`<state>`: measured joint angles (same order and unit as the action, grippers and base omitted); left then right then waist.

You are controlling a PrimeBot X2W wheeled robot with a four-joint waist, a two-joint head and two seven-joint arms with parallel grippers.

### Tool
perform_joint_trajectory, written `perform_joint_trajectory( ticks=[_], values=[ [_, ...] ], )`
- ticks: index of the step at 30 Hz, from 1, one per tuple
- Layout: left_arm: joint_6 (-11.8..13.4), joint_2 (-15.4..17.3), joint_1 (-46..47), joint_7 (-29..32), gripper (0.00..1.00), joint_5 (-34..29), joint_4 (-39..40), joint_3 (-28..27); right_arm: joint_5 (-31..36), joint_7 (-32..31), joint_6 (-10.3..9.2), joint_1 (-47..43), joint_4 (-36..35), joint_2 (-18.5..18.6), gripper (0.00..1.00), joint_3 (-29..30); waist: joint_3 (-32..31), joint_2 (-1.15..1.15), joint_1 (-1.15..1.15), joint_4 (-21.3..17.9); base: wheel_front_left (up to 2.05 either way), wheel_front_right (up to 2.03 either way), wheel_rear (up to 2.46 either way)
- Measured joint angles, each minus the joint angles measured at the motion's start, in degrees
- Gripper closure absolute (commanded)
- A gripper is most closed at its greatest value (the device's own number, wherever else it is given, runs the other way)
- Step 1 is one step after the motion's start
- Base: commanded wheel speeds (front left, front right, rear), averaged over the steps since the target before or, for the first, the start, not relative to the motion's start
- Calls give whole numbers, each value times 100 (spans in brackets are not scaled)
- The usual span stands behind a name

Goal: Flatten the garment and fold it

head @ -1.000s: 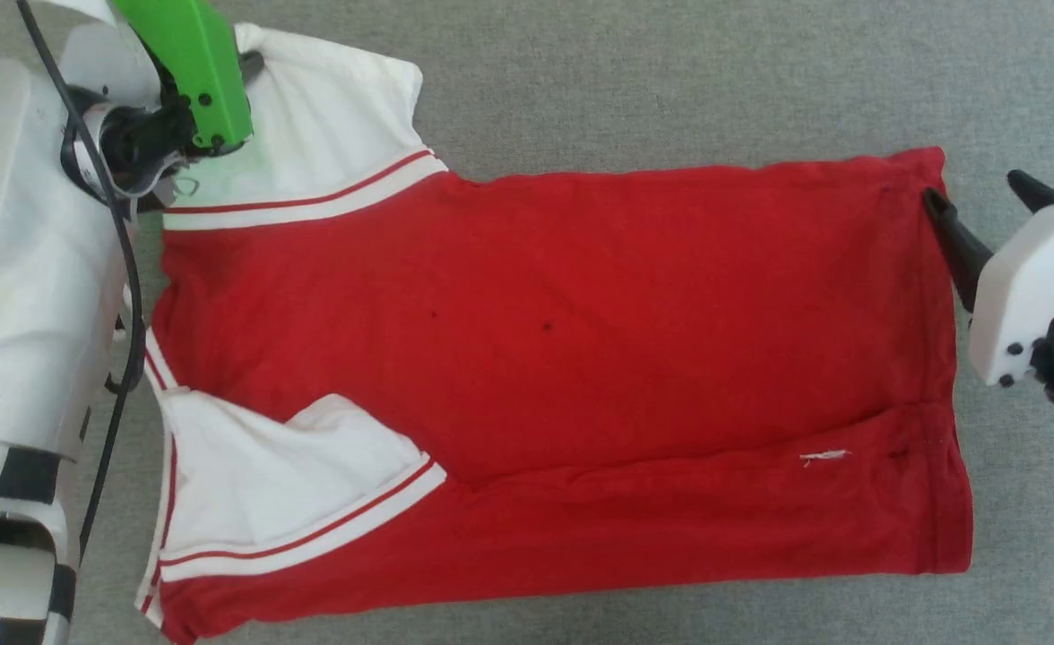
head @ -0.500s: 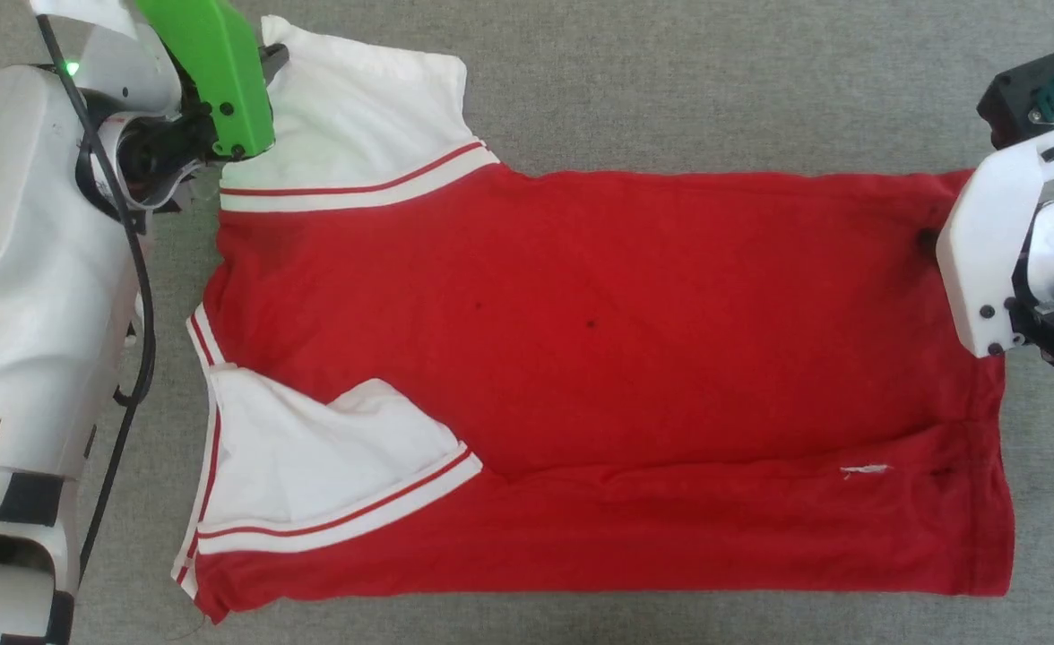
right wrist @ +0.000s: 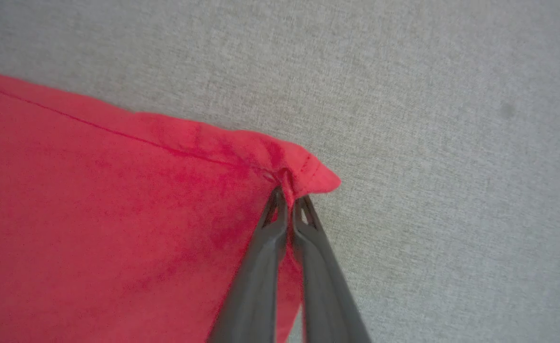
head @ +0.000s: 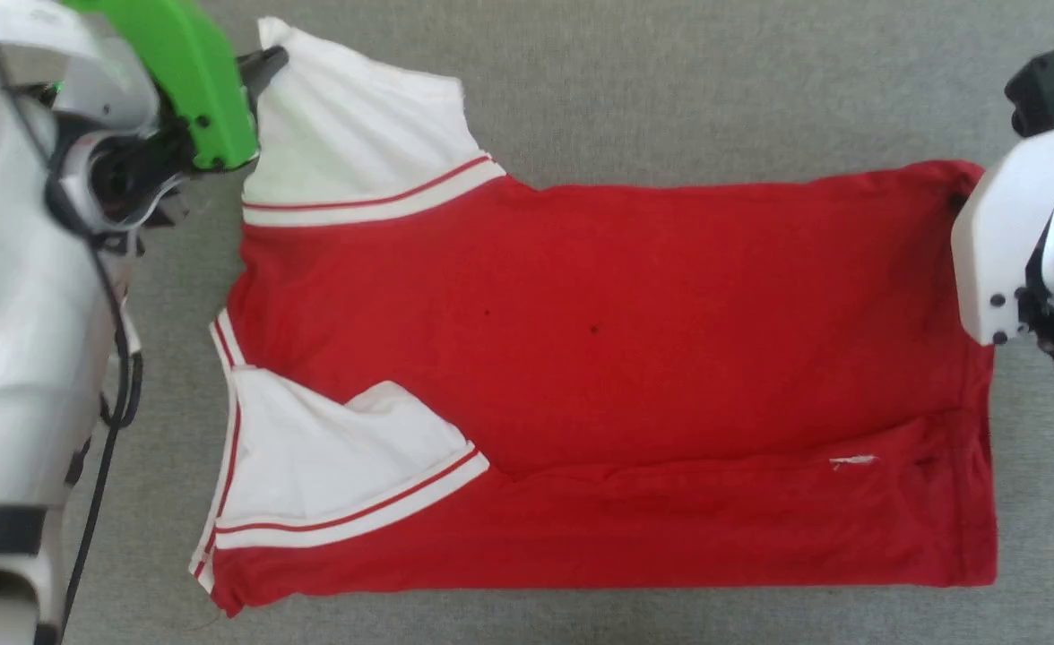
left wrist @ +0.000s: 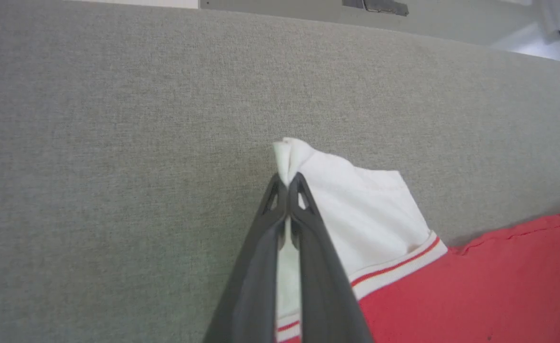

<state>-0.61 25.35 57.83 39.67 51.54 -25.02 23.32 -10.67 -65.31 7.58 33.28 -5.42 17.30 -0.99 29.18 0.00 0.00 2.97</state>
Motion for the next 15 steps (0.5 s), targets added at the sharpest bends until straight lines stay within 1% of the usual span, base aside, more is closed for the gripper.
perform_joint_trajectory(
  ticks=[4,5,6,10,15],
  values=[
    [-38,198,-402,-146,100,102,422,-166,-93,370,0,-322,32,-13,100,62,-304,0,0,-2,0,0,0],
    [-18,276,-857,-191,100,222,868,-233,-145,642,-1,-645,69,-5,100,203,-601,0,0,9,0,0,0],
    [19,289,-994,-183,100,258,987,-229,-157,668,0,-723,82,-5,100,225,-682,0,0,13,0,0,0],
    [230,401,-1702,-213,100,379,1497,-298,-272,804,0,-1135,151,-62,100,333,-1073,0,0,37,0,0,0],
    [550,407,-2596,-343,100,571,2058,-445,-328,980,-1,-1656,245,-243,100,533,-1523,0,-1,71,0,0,0]
  ],
)
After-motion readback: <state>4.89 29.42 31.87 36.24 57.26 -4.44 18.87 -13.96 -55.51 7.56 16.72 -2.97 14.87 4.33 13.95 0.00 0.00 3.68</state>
